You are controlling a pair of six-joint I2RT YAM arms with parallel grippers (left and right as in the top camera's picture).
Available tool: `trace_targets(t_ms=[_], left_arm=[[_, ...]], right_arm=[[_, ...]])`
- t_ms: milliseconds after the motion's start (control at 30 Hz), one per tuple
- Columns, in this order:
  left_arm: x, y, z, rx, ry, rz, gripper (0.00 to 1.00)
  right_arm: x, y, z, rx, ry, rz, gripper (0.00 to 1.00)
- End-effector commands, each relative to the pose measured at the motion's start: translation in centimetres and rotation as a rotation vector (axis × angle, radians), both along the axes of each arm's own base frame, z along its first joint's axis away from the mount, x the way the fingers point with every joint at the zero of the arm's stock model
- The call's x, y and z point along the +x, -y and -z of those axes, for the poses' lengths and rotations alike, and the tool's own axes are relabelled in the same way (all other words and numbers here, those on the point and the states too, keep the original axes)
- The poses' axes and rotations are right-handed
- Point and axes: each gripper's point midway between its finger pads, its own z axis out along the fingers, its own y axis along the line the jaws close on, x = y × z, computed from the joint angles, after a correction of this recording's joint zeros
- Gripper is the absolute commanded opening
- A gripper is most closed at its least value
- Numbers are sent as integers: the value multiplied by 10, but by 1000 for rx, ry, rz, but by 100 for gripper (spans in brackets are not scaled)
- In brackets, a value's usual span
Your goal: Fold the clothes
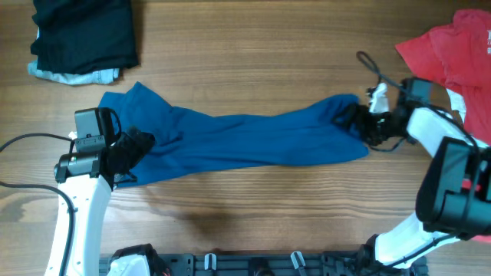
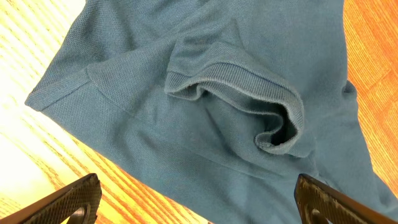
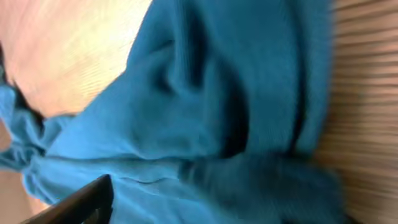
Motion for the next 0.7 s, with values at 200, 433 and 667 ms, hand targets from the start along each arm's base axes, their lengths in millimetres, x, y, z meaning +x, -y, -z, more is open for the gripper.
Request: trace_targets(t_ms=[200, 433, 667], left_arm=[[0, -1, -3, -10, 1, -7, 100], [-1, 0, -2, -11, -4, -7, 100], [-1, 0, -2, -15, -7, -6, 100]], right_arm=[[-11, 8, 30, -147, -177, 89, 4], [-4, 75, -31, -479, -248, 260, 4], [-8, 75, -71, -597, -183, 350, 4]])
